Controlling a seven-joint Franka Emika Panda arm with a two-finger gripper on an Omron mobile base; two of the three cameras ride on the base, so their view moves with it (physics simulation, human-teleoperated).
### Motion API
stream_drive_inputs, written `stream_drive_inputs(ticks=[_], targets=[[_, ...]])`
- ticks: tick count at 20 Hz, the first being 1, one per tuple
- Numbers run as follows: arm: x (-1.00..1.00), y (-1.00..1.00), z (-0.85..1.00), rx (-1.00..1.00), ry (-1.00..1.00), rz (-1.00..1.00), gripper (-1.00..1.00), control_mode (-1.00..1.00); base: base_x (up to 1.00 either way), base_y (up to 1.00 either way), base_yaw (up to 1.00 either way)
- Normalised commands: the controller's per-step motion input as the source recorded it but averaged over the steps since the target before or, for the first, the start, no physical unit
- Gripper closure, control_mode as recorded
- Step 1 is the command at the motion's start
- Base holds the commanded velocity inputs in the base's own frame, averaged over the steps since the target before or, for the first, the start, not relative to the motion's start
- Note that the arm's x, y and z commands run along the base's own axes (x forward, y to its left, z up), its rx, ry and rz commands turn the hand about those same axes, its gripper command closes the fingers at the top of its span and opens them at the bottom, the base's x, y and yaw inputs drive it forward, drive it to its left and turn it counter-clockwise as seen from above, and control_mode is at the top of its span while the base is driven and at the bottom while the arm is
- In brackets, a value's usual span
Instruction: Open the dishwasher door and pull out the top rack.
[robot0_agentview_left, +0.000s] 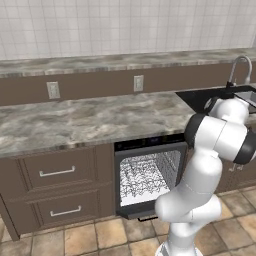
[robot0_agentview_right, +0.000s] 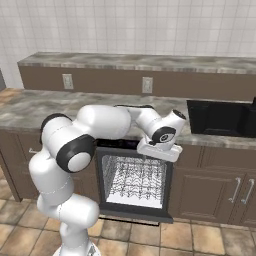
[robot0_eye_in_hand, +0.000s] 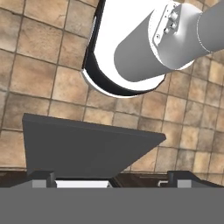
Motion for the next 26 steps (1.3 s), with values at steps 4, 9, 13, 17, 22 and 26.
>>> stream_drive_inputs(ticks=[4,9,13,17,22,26], targets=[[0.0,0.0,0.0,0.0,0.0,0.0,-1.0,1.0,0.12,0.0,0.0],[0.0,0.0,0.0,0.0,0.0,0.0,-1.0,1.0,0.19,0.0,0.0],[0.0,0.01,-0.06,0.0,-0.01,0.0,-1.0,-1.0,0.0,0.0,0.0],[0.0,0.13,-0.54,0.0,-0.04,-0.01,-1.0,-1.0,0.0,0.0,0.0],[0.01,0.18,-0.83,0.02,-0.08,-0.07,-1.0,-1.0,0.0,0.0,0.0],[0.16,0.03,-0.76,0.07,-0.05,-0.1,-1.0,-1.0,0.0,0.0,0.0]])
